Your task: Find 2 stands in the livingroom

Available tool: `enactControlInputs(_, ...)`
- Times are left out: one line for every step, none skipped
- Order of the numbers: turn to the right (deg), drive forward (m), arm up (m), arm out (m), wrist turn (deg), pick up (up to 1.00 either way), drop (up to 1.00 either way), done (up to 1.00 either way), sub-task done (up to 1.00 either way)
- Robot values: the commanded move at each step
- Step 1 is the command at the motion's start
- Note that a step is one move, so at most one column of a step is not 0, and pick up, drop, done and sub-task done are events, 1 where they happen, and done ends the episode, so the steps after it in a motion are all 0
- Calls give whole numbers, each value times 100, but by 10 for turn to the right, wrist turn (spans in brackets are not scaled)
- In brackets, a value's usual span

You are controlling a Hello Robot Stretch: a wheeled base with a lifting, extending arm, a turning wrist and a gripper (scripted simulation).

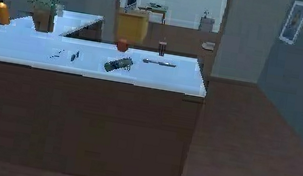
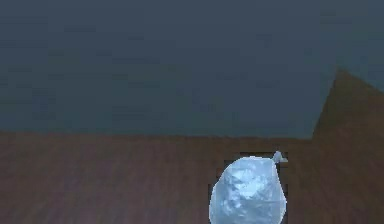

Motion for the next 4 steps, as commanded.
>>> enactControlInputs(450, 0, 0, 0, 0, 0, 0, 0, 0)
enactControlInputs(0, 100, 0, 0, 0, 0, 0, 0, 0)
enactControlInputs(300, 0, 0, 0, 0, 0, 0, 0, 0)
enactControlInputs(0, 5, 0, 0, 0, 0, 0, 0, 0)
